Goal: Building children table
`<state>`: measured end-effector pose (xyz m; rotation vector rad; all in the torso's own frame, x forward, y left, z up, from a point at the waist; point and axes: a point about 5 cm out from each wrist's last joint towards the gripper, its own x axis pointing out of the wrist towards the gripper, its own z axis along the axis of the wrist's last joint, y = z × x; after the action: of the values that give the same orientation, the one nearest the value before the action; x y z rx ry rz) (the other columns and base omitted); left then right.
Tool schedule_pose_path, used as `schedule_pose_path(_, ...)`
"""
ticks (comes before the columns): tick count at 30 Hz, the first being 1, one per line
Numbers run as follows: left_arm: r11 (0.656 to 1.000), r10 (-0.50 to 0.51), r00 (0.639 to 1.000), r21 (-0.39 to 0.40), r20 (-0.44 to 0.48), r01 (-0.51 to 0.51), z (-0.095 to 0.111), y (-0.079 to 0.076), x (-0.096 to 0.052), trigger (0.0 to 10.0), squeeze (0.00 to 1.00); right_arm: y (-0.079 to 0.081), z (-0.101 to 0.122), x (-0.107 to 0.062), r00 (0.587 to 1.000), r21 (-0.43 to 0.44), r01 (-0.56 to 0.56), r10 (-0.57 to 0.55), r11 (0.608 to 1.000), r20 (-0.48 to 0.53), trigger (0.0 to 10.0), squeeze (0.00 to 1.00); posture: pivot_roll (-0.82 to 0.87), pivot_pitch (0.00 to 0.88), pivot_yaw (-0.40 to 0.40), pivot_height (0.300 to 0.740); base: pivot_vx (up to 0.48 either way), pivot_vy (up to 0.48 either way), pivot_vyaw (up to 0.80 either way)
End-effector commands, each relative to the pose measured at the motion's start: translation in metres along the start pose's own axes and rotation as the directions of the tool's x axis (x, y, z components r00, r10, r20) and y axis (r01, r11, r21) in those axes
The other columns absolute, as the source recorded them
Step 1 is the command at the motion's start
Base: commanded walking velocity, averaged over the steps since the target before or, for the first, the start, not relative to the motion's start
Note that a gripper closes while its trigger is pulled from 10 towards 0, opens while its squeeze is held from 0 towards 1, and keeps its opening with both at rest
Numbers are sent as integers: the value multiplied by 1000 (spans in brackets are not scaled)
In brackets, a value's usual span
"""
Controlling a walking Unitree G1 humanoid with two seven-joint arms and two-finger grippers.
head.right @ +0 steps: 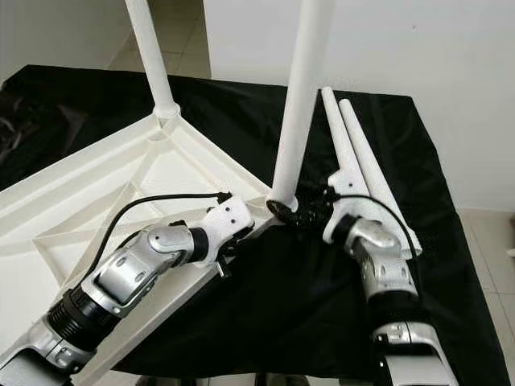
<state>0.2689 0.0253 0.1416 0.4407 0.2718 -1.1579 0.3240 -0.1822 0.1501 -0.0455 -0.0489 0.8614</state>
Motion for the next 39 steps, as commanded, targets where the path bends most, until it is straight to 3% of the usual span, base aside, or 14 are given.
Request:
schedule_pose_path(1,996,-76,996,-43,-53,74,-14,-11,3,10000,0,-1,0,-3,1000,15,-20,20,1000,5,10000,0,-12,89,7,740,0,0,0)
schedule_pose_path(7,996,-79,995,-45,-54,77,-14,-12,2,10000,0,-9,7,-3,999,0,-30,30,1000,16,10000,0,-14,90,9,740,0,0,0)
schedule_pose_path(15,996,-84,995,-40,-53,82,-12,-12,3,10000,0,-5,-2,18,1000,-23,-27,27,999,-3,10000,0,-11,85,11,740,0,0,0)
schedule_pose_path(16,996,-84,995,-39,-53,82,-12,-12,3,10000,0,-5,-3,19,999,-16,-35,34,999,-3,4824,0,-6,83,9,740,0,0,0)
schedule_pose_path(17,996,-83,995,-39,-52,81,-12,-12,4,10000,0,-4,-3,20,999,-12,-41,41,999,-3,4824,0,-6,83,9,740,0,0,0)
schedule_pose_path(18,996,-83,995,-38,-52,81,-12,-12,4,10000,0,-4,-4,20,999,-6,-46,46,999,-2,1176,0,-5,83,8,740,0,0,0)
schedule_pose_path(19,996,-82,995,-38,-52,80,-11,-11,4,10000,0,-4,-4,21,999,-6,-51,51,999,-5,0,0,-4,81,8,740,0,0,0)
schedule_pose_path(29,996,-80,995,-41,-51,78,-11,-11,4,10000,0,-7,-4,18,997,-30,-72,72,997,-21,0,0,-7,81,3,740,0,0,0)
schedule_pose_path(36,996,-83,995,-43,-48,81,-11,-12,4,10000,0,-9,-2,14,999,-47,-26,25,999,-29,314,0,-13,84,-1,740,0,0,0)
schedule_pose_path(37,996,-84,995,-45,-47,82,-11,-13,5,10000,0,-9,-1,15,1000,-43,8,-9,999,-27,10000,0,-15,86,-2,740,0,0,0)
schedule_pose_path(39,995,-87,995,-52,-45,85,-11,-15,5,10000,0,-9,1,18,993,-35,116,-117,993,-15,10000,0,-21,93,-8,740,0,0,0)
